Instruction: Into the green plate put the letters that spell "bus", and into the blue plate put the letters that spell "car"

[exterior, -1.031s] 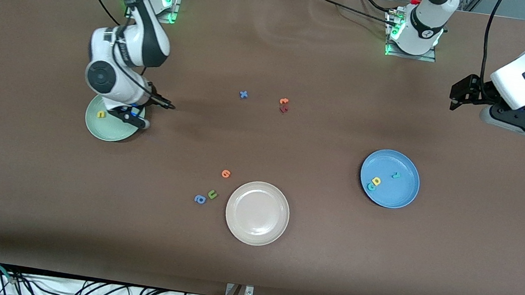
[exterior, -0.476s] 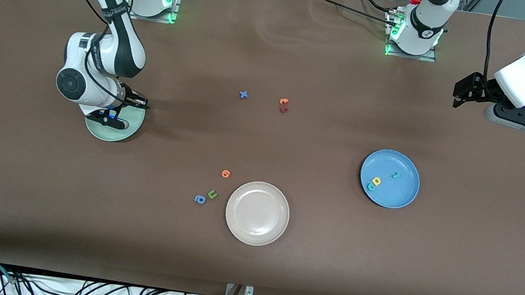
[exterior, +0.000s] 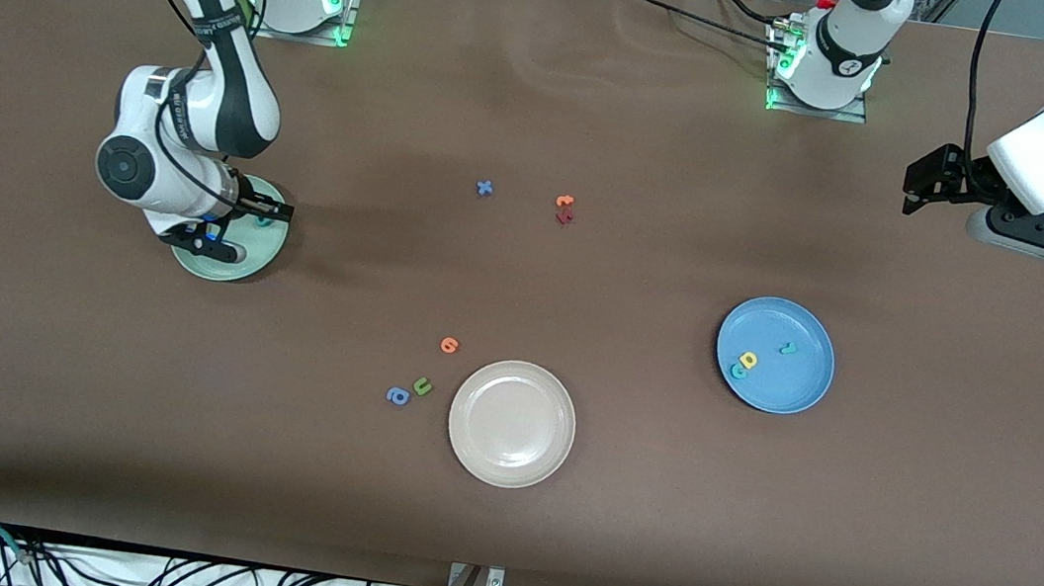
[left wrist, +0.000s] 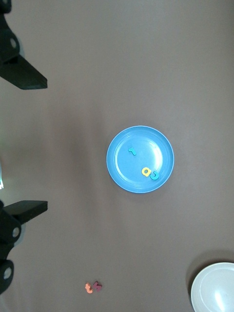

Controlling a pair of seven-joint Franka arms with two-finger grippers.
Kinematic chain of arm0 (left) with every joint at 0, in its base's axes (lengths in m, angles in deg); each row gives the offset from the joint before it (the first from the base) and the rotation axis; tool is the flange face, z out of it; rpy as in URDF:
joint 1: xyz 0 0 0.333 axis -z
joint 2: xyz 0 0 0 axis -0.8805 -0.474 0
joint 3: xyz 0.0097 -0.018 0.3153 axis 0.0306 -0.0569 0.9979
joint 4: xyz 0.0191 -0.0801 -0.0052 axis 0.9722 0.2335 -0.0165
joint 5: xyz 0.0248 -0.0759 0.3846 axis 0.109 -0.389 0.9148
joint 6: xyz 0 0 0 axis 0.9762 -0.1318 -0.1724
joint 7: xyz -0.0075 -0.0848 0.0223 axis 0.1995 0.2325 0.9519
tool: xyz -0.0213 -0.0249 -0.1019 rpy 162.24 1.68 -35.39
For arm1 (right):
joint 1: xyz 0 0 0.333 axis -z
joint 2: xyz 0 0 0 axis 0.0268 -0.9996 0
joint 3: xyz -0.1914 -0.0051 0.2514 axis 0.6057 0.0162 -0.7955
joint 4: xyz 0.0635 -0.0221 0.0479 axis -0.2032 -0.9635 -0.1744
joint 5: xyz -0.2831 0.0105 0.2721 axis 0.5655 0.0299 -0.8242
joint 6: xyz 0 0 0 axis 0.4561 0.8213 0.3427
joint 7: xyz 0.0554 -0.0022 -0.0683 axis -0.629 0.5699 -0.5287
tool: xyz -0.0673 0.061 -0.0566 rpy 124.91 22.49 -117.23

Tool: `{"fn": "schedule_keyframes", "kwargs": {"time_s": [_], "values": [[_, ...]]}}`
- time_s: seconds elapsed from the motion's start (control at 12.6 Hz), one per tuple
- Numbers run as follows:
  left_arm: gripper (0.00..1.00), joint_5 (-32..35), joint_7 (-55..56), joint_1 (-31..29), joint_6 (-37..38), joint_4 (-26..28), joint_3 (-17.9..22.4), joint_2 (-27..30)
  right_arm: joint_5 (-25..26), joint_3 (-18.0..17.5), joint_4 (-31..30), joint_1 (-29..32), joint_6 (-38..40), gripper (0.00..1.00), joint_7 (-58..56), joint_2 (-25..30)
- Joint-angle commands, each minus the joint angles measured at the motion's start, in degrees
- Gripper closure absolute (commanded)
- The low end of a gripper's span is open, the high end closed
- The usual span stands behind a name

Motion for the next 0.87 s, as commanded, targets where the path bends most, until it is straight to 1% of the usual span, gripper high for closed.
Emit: {"fn": "schedule_keyframes", "kwargs": {"time_s": [0.0, 0.24, 0.4, 0.63, 0.79], "values": [[0.00, -3.55, 1.53, -1.30, 0.37, -1.90, -0.34, -1.32, 0.17, 0.49, 8.29, 0.30, 11.62, 0.02, -0.56, 1.70], [0.00, -3.39, 1.44, -1.39, 0.37, -2.17, -0.43, -1.78, 1.31, 1.89, 18.74, 0.30, 23.50, 0.01, -0.91, 3.36], [0.00, -3.30, 1.44, -1.39, 0.46, -3.22, -0.43, -1.78, 4.55, 1.90, 24.38, 0.30, 28.17, 0.01, -1.00, 5.03], [0.00, -3.30, 1.44, -1.04, 0.72, -3.22, -0.69, -1.86, 4.92, 1.90, 28.61, 0.30, 31.17, 0.01, -1.09, 8.02], [0.00, -3.30, 1.44, -0.86, 0.90, -3.22, -0.78, -1.87, 4.92, 2.33, 30.81, 0.30, 33.72, 0.01, -1.00, 8.90]]}}
